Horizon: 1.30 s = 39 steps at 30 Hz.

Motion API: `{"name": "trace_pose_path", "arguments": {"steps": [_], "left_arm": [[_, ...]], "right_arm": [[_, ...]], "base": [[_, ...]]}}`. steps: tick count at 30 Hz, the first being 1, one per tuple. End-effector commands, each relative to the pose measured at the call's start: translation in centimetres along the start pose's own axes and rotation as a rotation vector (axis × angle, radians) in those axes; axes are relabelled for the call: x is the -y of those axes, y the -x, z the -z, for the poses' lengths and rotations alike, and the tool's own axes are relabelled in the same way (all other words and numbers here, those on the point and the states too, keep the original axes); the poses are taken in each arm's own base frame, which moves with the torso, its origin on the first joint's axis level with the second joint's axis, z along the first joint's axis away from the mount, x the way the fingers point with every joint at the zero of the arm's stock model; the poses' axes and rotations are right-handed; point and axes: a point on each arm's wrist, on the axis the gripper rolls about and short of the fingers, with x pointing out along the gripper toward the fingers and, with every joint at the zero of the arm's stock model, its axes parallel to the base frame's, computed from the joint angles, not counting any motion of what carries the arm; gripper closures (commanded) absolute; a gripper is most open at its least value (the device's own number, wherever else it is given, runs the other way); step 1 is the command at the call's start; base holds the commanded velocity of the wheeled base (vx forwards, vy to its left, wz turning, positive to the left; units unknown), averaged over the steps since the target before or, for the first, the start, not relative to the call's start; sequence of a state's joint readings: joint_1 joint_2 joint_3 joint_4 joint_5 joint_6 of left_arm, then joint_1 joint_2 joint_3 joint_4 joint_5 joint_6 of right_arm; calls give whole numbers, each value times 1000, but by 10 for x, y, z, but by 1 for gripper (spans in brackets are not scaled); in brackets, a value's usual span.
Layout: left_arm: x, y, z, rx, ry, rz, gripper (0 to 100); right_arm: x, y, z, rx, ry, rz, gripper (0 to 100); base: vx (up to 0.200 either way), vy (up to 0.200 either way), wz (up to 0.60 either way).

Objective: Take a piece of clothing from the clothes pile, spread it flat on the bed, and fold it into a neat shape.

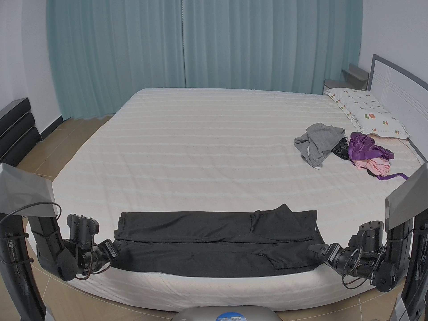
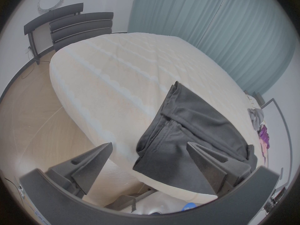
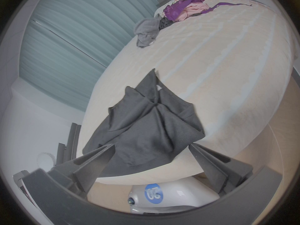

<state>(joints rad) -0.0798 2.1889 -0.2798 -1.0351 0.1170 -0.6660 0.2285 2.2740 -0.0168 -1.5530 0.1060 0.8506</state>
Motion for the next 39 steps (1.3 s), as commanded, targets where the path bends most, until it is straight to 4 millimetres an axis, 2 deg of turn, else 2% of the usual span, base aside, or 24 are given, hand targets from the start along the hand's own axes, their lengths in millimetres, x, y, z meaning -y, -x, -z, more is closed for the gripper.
{"name": "trace_pose_path", "arguments": {"steps": [1,6,11,14,18,19,20,21,22,27,33,39], "left_arm": [[2,15,-19,53,44,74,0],[1,19,-34,79,98,134,0],[16,6,-52,115,164,195,0],[22,-5,-55,92,158,232,0],[35,-32,-69,88,146,265,0],[36,-34,-70,88,144,265,0],[40,-47,-76,85,130,258,0],[41,-49,-77,86,126,258,0],[45,-60,-82,73,105,250,0],[55,-80,-92,14,76,325,0],[45,-94,-96,-13,-54,373,0],[43,-97,-98,-10,-70,365,0]], "right_arm": [[-12,8,-2,24,0,-62,0],[-14,9,-4,20,-2,-89,0],[-13,8,-8,7,-28,-111,0],[-13,8,-9,5,-56,-119,0],[-11,7,-10,2,-75,-115,0],[-11,7,-10,2,-77,-115,0],[-11,7,-10,-2,-77,-118,0],[-11,7,-10,-3,-78,-117,0],[-11,7,-10,-6,-78,-119,0],[-10,6,-9,-10,-80,-117,0],[-11,6,-9,-19,-79,-124,0],[-9,6,-9,-33,-85,-126,0]], "base": [[0,0,0],[0,0,0],[0,0,0],[0,0,0],[0,0,0],[0,0,0],[0,0,0],[0,0,0],[0,0,0],[0,0,0],[0,0,0],[0,0,0]]}}
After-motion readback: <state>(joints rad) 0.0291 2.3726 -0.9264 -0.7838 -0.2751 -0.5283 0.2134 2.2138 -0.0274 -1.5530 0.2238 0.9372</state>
